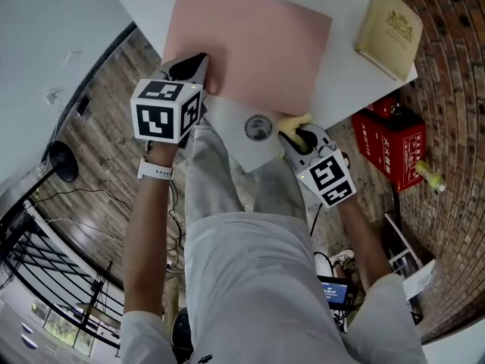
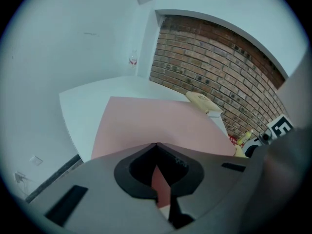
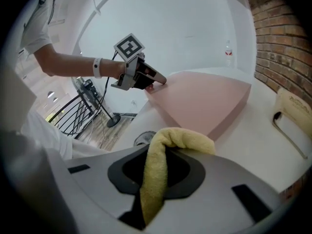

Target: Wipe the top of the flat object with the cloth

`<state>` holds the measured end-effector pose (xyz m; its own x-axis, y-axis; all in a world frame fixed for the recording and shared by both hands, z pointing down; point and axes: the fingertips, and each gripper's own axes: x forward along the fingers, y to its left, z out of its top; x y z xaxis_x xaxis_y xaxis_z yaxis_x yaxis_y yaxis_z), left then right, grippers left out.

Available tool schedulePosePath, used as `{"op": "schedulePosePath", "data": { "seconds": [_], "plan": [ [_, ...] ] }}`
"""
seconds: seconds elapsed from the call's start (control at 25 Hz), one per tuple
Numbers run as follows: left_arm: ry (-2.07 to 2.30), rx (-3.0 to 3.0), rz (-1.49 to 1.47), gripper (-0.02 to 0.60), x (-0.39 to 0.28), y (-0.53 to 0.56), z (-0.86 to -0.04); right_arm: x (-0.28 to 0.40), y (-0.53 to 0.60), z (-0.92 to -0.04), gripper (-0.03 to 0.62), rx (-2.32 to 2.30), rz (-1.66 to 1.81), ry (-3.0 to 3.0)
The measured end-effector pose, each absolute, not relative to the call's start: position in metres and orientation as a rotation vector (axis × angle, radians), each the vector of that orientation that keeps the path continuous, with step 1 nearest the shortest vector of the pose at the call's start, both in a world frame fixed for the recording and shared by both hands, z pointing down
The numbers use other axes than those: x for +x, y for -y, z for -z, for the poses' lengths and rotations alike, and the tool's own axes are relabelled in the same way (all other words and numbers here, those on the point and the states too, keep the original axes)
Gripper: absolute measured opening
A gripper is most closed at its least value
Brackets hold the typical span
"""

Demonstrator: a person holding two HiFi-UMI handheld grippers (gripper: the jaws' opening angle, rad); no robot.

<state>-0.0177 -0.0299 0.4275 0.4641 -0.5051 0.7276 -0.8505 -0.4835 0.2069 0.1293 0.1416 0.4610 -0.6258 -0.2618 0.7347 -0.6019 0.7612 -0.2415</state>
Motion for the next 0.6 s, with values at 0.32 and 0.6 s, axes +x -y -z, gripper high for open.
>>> {"op": "schedulePosePath", "data": {
  "seconds": [0.32,0.6],
  "plan": [
    [1.027,2.214,-0.855,0.018,-0.008,0.023,-0.429,0.108,-0.119,-0.463,0.063,0.859,-0.815,2.277],
    [0.951,2.248,-0.870,0.018,-0.002,0.020,-0.429,0.059,-0.103,-0.462,0.063,0.844,-0.804,2.311]
  ]
}}
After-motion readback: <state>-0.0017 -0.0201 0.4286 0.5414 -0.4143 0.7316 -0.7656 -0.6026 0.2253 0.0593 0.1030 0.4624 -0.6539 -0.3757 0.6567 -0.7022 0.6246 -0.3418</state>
